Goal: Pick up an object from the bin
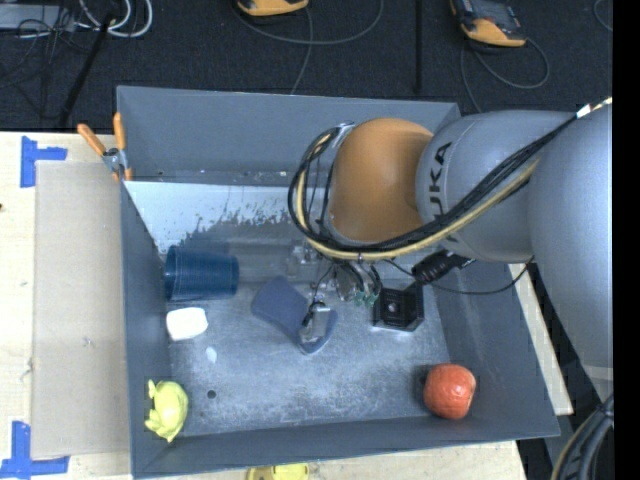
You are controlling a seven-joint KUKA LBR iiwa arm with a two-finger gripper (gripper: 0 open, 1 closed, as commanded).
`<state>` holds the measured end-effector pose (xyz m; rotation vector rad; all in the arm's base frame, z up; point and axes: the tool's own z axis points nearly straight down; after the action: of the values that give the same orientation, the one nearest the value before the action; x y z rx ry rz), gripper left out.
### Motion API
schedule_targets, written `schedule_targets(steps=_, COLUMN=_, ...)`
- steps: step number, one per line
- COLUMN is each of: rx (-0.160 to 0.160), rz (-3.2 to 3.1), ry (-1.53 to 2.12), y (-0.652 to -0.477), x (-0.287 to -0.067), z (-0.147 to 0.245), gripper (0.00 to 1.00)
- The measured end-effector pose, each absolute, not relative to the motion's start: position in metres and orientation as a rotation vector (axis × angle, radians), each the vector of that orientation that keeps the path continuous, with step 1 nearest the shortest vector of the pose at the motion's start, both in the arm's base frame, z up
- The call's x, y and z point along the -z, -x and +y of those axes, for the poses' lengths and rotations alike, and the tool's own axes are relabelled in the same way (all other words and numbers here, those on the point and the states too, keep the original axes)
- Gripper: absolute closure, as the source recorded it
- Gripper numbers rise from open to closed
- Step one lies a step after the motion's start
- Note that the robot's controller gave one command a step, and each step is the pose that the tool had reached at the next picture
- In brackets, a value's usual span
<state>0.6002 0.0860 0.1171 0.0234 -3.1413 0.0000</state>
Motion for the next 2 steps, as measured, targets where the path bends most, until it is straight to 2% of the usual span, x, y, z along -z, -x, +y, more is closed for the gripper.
schedule_targets(steps=1, rx=0.001, rz=-3.143, ry=-0.025, y=-0.599, x=-0.087, z=0.075, gripper=0.0)
schedule_targets(steps=2, rx=0.004, rz=-3.139, ry=0.057, y=-0.576, x=-0.075, z=0.037, gripper=1.0)
